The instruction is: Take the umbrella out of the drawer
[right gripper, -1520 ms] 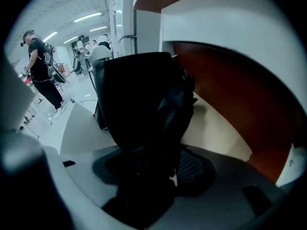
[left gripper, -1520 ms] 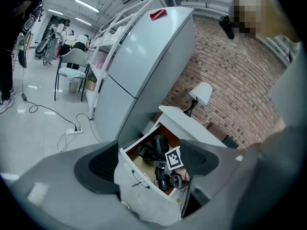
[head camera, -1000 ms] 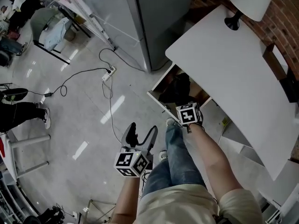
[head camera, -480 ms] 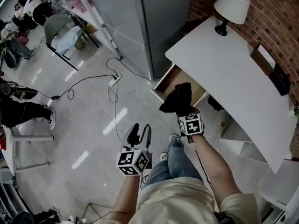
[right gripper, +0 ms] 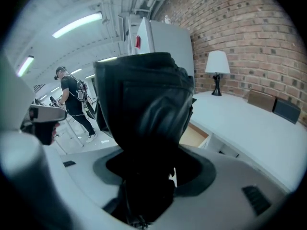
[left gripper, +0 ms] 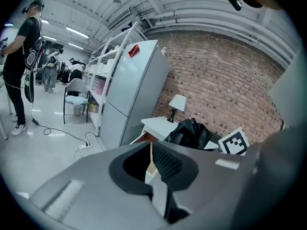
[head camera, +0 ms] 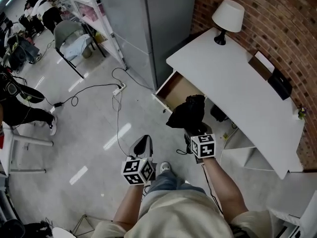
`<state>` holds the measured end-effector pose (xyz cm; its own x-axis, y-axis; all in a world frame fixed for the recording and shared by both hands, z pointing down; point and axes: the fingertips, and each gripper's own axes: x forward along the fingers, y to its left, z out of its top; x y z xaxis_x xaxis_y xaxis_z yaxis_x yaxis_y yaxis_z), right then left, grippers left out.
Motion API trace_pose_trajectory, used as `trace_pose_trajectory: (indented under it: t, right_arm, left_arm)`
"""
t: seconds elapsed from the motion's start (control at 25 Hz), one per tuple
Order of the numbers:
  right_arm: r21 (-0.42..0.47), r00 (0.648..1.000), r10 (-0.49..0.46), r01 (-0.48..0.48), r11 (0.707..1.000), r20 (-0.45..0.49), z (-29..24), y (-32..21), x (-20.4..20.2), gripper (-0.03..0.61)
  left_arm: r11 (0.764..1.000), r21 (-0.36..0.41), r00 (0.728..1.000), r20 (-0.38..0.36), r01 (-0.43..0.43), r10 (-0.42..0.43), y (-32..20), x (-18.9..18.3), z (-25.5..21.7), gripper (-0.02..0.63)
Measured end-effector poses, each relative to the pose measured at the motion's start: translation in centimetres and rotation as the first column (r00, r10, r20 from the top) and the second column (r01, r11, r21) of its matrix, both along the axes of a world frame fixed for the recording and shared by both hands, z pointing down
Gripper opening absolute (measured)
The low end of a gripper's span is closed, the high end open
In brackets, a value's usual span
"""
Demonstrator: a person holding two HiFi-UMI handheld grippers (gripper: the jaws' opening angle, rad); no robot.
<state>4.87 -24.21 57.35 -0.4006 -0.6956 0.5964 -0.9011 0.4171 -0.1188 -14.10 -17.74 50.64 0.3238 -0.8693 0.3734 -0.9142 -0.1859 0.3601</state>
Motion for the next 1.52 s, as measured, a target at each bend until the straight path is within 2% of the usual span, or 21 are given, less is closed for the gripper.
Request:
trace_pose_trajectory:
  t: [0.08,0.4,0.8,1.16,1.52]
  right_arm:
    - [0.022,1.000,-0.005,0.005,1.000,0.012,-1.9,2.7,1.1,0.256]
    - [0.085,0.999,-0.016,0.011,0.996,0.052,-6.5,14.1,4.5,0.256]
    - [0.143,0.996,0.002,-0.015,0.990,0.091,-9.0,26.6,8.3,0.256]
    - [0.203,0.997,0.010,-0.024,0.979,0.071,-10.1,32.8,9.9,0.256]
    - [0.218,0.995,0.024,-0.044,0.975,0.093,-10.7,34.1,10.4,0.256]
  left_arm:
    - [1.000,0.018,1.000,0.011,0.006,-0.007,1.7,1.4,-1.0,0.011]
    - [0.995,0.098,0.999,0.045,0.005,-0.010,10.8,5.6,-4.4,0.011]
    - [0.991,0.121,0.996,0.085,-0.050,0.040,22.3,8.9,-5.0,0.011]
    - [0.985,0.127,0.989,0.097,-0.120,0.108,28.3,11.2,-5.0,0.011]
    - [0.980,0.135,0.986,0.093,-0.147,0.135,29.4,12.3,-5.4,0.011]
